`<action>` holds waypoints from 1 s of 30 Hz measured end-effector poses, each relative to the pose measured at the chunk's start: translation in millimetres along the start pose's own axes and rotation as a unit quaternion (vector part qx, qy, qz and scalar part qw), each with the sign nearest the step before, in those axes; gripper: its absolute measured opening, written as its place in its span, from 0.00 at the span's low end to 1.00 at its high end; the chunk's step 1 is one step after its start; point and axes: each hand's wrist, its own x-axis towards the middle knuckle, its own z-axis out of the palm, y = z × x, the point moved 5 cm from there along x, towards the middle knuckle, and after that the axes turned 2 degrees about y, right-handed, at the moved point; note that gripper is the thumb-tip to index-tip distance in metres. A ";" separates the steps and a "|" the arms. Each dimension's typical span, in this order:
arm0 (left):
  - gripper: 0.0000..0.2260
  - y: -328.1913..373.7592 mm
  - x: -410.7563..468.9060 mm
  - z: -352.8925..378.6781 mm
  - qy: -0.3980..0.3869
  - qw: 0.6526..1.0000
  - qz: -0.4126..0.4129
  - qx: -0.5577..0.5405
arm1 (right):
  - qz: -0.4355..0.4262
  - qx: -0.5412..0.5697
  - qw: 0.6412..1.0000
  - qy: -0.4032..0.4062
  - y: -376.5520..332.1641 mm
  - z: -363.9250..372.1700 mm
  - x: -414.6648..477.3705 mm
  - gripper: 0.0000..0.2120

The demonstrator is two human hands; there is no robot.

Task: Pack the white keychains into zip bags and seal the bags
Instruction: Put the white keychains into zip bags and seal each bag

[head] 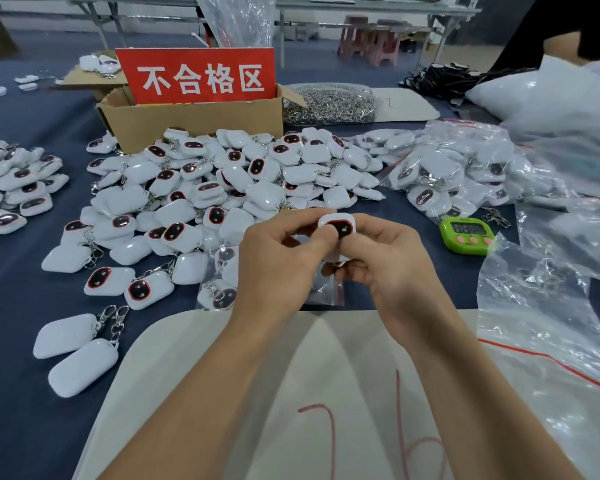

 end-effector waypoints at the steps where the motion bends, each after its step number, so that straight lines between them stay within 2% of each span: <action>1: 0.06 0.0 0.1 0.0 0.005 1.000 -0.001 -0.005 | -0.003 -0.004 1.000 -0.005 0.5 0.9 0.4 0.15; 5: 0.06 -0.9 0.2 -1.7 0.029 1.000 0.008 0.006 | -0.011 -0.015 1.000 -0.008 2.0 2.6 1.6 0.14; 12: 0.08 -5.4 4.0 -3.5 0.013 1.000 -0.018 0.002 | -0.005 -0.023 1.000 0.003 3.3 5.3 2.1 0.15; 17: 0.08 0.8 2.8 -3.4 0.013 1.000 0.012 0.009 | -0.019 -0.015 0.999 0.027 0.1 2.3 4.3 0.19; 20: 0.10 5.7 1.5 -3.1 0.019 0.998 0.051 0.034 | -0.049 -0.024 0.998 0.034 -3.4 2.8 2.0 0.21; 23: 0.10 7.0 1.2 -6.7 0.045 0.995 0.075 0.056 | -0.076 -0.040 0.994 0.064 -5.5 1.4 -0.3 0.18; 26: 0.10 3.2 1.8 -12.7 0.079 0.989 0.077 0.096 | -0.091 -0.039 0.987 0.125 -7.4 -10.4 2.1 0.15; 30: 0.12 0.3 -1.0 -10.3 0.077 0.980 0.077 0.168 | -0.112 -0.032 0.983 0.139 -11.5 -16.2 3.8 0.17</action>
